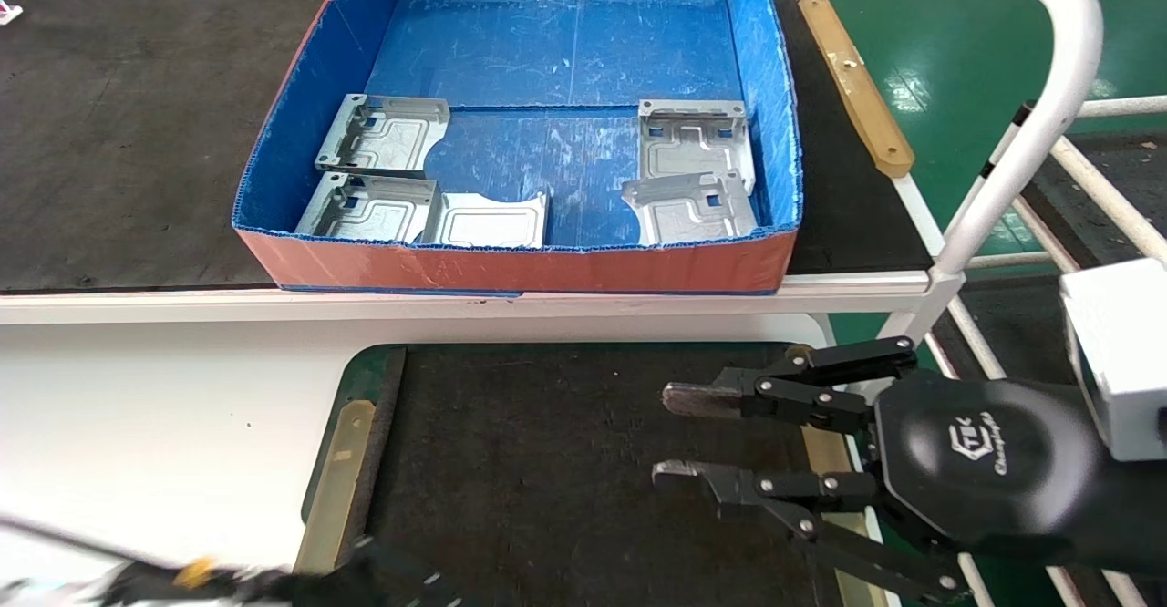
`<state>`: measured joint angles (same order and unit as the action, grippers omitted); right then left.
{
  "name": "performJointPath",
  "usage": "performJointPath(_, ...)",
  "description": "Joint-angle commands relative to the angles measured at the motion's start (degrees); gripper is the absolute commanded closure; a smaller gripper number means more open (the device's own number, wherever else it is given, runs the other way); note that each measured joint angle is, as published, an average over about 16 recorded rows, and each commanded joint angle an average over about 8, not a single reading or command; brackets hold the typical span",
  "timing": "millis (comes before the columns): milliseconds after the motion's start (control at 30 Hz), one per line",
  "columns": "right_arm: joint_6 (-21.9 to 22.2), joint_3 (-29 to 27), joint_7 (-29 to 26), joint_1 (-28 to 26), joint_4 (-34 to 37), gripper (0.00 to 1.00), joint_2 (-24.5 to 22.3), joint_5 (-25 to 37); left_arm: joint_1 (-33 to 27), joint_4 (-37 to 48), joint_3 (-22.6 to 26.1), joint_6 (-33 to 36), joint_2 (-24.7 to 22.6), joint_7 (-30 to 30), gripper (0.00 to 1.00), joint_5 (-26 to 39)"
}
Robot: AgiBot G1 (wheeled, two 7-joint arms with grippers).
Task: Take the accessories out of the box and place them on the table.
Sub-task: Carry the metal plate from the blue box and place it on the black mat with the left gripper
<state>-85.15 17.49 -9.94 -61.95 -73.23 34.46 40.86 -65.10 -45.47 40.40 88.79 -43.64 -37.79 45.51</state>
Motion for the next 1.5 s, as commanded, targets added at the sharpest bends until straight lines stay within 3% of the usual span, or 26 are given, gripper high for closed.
performJointPath(33, 0.0, 0.0, 0.0, 0.0, 0.0, 0.00, 0.0, 0.0, -0.8, 2.7, 1.0, -0.6, -2.8, -3.1, 1.00, 0.9)
performJointPath(400, 0.0, 0.0, 0.0, 0.0, 0.0, 0.00, 0.0, 0.0, -7.1, 20.6, 2.7, -7.4, -18.6, -10.4, 1.00, 5.2)
performJointPath(667, 0.0, 0.1, 0.0, 0.0, 0.0, 0.00, 0.0, 0.0, -10.9, 31.1, 3.0, -11.6, -26.9, -13.4, 1.00, 6.1)
performJointPath(833, 0.0, 0.1, 0.0, 0.0, 0.0, 0.00, 0.0, 0.0, -13.2, 37.1, 2.9, -18.2, -31.2, -14.7, 1.00, 6.3)
performJointPath(1100, 0.0, 0.1, 0.0, 0.0, 0.0, 0.00, 0.0, -0.1, -14.2, 37.9, 3.1, -28.4, -34.2, -15.0, 1.00, 6.2)
performJointPath(1500, 0.0, 0.1, 0.1, 0.0, 0.0, 0.00, 0.0, -0.1, -14.2, 34.2, 5.3, -27.5, -34.0, -12.5, 1.00, 5.6)
